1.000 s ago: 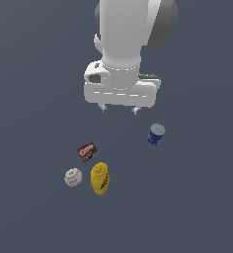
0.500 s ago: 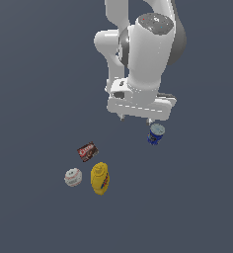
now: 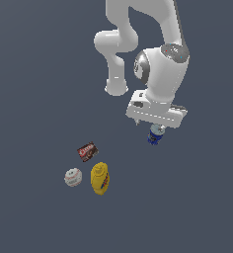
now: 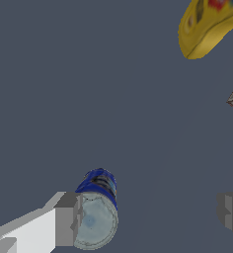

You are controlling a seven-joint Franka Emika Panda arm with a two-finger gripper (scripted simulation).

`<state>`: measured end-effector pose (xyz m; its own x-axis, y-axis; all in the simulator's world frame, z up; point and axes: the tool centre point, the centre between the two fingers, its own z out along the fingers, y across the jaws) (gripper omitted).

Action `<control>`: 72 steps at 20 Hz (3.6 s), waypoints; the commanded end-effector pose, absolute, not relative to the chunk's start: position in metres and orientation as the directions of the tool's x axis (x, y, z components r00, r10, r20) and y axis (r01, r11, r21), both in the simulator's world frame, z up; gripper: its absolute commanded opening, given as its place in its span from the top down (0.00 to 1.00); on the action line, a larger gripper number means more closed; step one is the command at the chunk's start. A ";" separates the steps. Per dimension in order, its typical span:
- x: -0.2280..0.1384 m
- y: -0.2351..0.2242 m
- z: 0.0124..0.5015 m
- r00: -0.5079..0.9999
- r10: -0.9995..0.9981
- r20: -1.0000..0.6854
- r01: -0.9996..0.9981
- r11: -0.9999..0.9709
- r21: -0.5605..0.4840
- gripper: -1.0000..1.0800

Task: Pick up a designated object from a clutter of objects.

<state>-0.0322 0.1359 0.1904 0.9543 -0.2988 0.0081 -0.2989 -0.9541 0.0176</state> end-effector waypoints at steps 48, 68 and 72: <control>-0.086 0.207 0.074 0.911 -0.413 0.000 -0.413 -0.911 0.000 1.00; -0.087 0.152 0.130 0.911 -0.412 0.000 -0.412 -0.911 -0.002 1.00; -0.087 0.122 0.160 0.911 -0.412 -0.001 -0.412 -0.911 -0.004 1.00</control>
<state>-0.0878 0.1334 0.1468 0.9113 -0.4118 -0.0037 -0.4118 -0.9113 0.0000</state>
